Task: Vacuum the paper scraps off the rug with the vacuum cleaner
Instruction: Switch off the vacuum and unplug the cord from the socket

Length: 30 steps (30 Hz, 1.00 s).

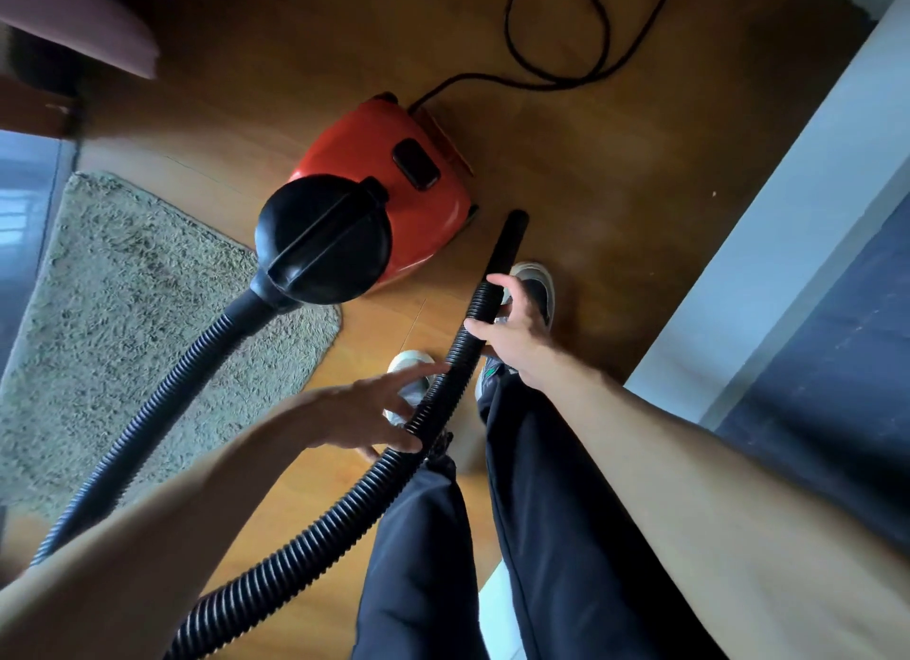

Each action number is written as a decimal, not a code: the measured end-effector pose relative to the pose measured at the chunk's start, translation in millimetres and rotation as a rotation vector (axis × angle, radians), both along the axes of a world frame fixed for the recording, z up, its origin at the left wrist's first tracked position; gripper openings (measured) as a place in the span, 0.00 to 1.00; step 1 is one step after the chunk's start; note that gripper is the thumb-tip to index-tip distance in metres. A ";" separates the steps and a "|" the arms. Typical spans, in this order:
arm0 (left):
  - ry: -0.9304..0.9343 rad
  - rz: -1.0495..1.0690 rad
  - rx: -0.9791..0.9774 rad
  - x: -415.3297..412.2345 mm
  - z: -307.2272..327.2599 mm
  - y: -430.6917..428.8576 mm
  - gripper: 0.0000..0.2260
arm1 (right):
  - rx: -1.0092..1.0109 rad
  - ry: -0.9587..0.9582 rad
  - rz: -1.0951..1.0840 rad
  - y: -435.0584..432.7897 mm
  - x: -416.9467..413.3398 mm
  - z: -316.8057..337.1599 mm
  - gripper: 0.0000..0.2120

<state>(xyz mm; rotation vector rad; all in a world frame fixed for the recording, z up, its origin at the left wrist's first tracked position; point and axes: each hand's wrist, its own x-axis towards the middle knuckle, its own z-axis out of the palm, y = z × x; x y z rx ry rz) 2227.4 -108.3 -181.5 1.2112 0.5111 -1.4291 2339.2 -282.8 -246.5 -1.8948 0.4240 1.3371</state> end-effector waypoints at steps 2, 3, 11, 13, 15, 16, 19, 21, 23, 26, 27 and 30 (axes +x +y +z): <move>-0.006 -0.019 0.004 -5.6 1.7 -3.3 0.40 | -0.001 -0.013 -0.040 -5.4 -13.3 -1.6 0.29; -0.010 -0.033 0.007 -8.7 3.1 -4.7 0.40 | -0.001 -0.014 -0.062 -8.1 -20.2 -1.8 0.29; -0.037 -0.183 0.078 -56.4 -22.8 -22.8 0.41 | -0.084 0.010 -0.199 -32.5 -75.6 -6.8 0.29; -0.063 -0.237 0.101 -67.3 -35.0 -29.2 0.41 | -0.096 0.042 -0.239 -39.2 -87.9 -14.6 0.29; -0.100 -0.288 0.114 -75.5 -44.7 -38.7 0.42 | -0.123 0.073 -0.270 -44.0 -98.6 -24.9 0.30; -0.130 -0.308 0.115 -79.2 -49.9 -43.7 0.43 | -0.132 0.078 -0.286 -45.2 -103.1 -30.1 0.30; -0.170 -0.363 0.132 -89.0 -63.2 -56.4 0.42 | -0.167 0.062 -0.297 -51.1 -115.8 -47.7 0.31; -0.187 -0.409 0.163 -94.4 -70.6 -62.1 0.42 | -0.214 0.022 -0.245 -55.5 -122.5 -56.3 0.30; -0.223 -0.444 0.195 -98.7 -74.5 -66.5 0.41 | -0.258 -0.037 -0.170 -57.6 -126.6 -61.0 0.29; -0.262 -0.457 0.226 -102.0 -75.2 -68.7 0.40 | -0.317 -0.114 -0.060 -56.9 -130.1 -67.0 0.29; -0.254 -0.455 0.224 -102.7 -75.0 -67.9 0.38 | -0.328 -0.129 -0.015 -56.5 -130.3 -68.2 0.28; -0.248 -0.443 0.246 -102.2 -74.0 -61.0 0.34 | -0.365 -0.120 0.185 -56.1 -128.1 -67.0 0.28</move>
